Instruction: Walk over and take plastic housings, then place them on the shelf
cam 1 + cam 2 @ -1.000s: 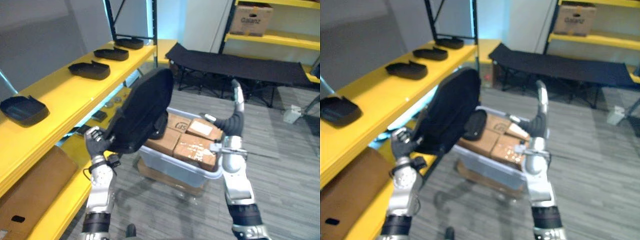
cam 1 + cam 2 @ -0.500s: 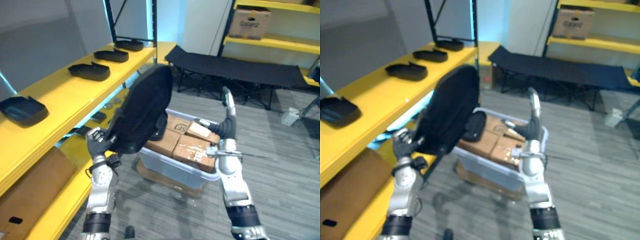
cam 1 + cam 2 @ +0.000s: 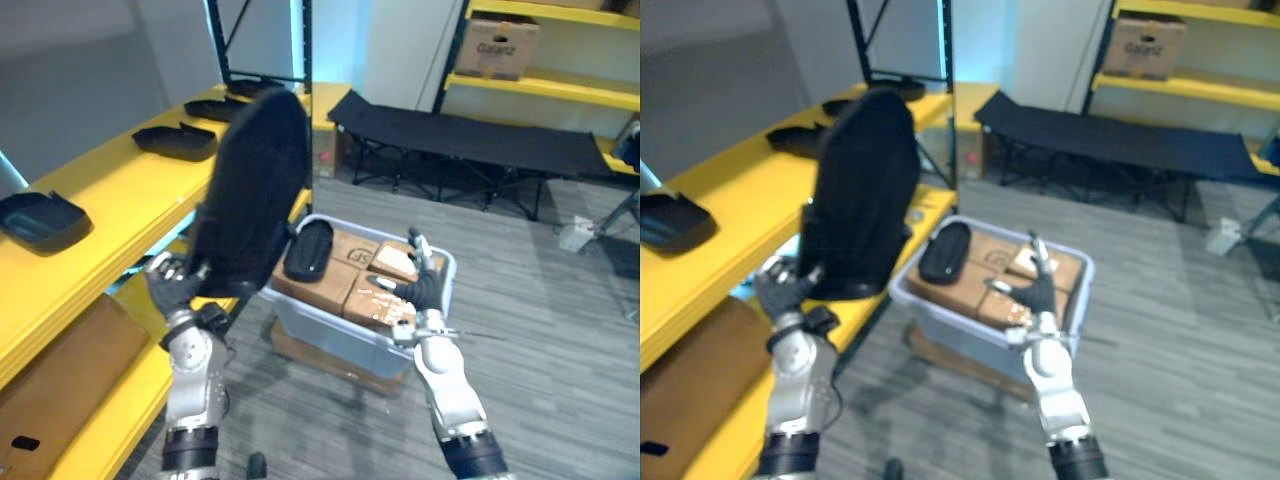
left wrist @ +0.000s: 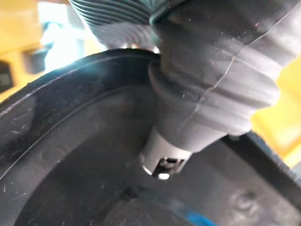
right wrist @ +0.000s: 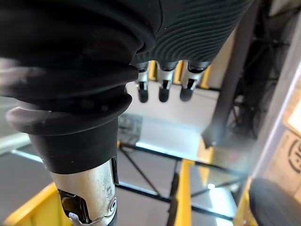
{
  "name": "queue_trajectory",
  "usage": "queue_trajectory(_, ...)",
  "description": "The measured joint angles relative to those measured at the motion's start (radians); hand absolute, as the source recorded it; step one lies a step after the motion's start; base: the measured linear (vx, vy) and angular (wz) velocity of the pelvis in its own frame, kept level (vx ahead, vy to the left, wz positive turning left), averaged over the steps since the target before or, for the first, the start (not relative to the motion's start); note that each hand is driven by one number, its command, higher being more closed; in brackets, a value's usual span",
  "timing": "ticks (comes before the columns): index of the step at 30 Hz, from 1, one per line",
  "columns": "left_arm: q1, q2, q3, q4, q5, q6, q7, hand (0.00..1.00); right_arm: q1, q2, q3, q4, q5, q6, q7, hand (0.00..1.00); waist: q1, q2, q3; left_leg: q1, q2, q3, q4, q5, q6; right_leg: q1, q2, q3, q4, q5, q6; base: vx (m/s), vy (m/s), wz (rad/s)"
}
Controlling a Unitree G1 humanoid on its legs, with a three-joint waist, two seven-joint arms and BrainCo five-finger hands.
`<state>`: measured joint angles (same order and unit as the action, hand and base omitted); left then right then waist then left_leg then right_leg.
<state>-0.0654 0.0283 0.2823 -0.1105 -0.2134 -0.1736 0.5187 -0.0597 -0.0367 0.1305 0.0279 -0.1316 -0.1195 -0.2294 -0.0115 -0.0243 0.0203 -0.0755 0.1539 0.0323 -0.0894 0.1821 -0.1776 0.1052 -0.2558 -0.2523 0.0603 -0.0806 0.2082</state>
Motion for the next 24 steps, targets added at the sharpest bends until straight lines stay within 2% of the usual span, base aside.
queue_trajectory(3, 0.049, -0.003, 0.072, -0.076, 0.028, -0.01, 0.026, 1.0, 0.0, 0.005, 0.011, 0.0, 0.012, -0.034, 0.019, 0.0, 0.007, 0.003, -0.009, -0.027, 0.001, -0.031, 0.0, -0.003, -0.004, 0.0, 0.007, -0.034, -0.002, -0.003, -0.004, -0.01, -0.023, 0.26)
queue_trajectory(7, 0.111, -0.033, 0.162, -0.143, 0.035, -0.039, 0.049, 1.0, -0.003, 0.01, 0.041, 0.014, 0.031, -0.039, 0.037, 0.0, 0.056, -0.005, -0.018, -0.051, 0.007, -0.062, 0.0, 0.002, -0.008, 0.003, 0.022, -0.068, -0.006, -0.009, -0.014, 0.01, -0.033, 0.23)
queue_trajectory(9, 0.13, -0.045, 0.201, -0.168, 0.035, -0.042, 0.063, 1.0, -0.007, 0.015, 0.065, 0.03, 0.04, -0.04, 0.039, 0.0, 0.066, -0.009, -0.027, -0.071, 0.007, -0.098, 0.001, 0.008, -0.01, 0.008, 0.03, -0.099, -0.008, -0.011, -0.016, 0.03, -0.044, 0.39)
queue_trajectory(15, 0.19, -0.052, 0.284, -0.207, 0.035, -0.055, 0.09, 1.0, -0.05, 0.026, 0.079, 0.064, 0.05, -0.054, 0.062, 0.0, 0.121, -0.018, -0.034, -0.102, 0.0, -0.165, 0.001, 0.015, -0.016, 0.041, 0.048, -0.174, -0.014, -0.021, -0.019, 0.03, -0.038, 0.35)
queue_trajectory(18, 0.2, -0.088, 0.332, -0.207, 0.035, -0.063, 0.096, 1.0, -0.056, 0.03, 0.083, 0.068, 0.08, -0.061, 0.077, 0.0, 0.14, -0.018, -0.034, -0.102, -0.005, -0.194, 0.001, 0.017, -0.019, 0.063, 0.052, -0.205, -0.016, -0.03, -0.021, 0.01, -0.026, 0.31)
queue_trajectory(22, 0.248, -0.122, 0.329, -0.251, 0.029, -0.073, 0.085, 1.0, -0.061, 0.029, 0.093, 0.075, 0.134, -0.08, 0.088, 0.0, 0.165, -0.015, -0.032, -0.147, -0.013, -0.29, 0.006, 0.031, -0.022, 0.081, 0.075, -0.303, 0.012, -0.07, -0.017, 0.0, -0.048, 0.62)
queue_trajectory(23, 0.248, -0.122, 0.326, -0.251, 0.024, -0.076, 0.084, 1.0, -0.061, 0.028, 0.09, 0.075, 0.139, -0.08, 0.088, 0.0, 0.164, -0.016, -0.03, -0.162, -0.022, -0.306, 0.006, 0.039, -0.012, 0.085, 0.076, -0.333, 0.024, -0.074, -0.013, 0.01, -0.027, 1.26)
queue_trajectory(24, 0.248, -0.121, 0.322, -0.251, 0.021, -0.077, 0.079, 1.0, -0.06, 0.023, 0.084, 0.076, 0.142, -0.08, 0.088, 0.0, 0.165, -0.024, -0.024, -0.186, -0.045, -0.291, 0.007, 0.055, 0.042, 0.096, 0.065, -0.393, 0.042, -0.087, 0.001, 0.02, 0.013, 1.52)
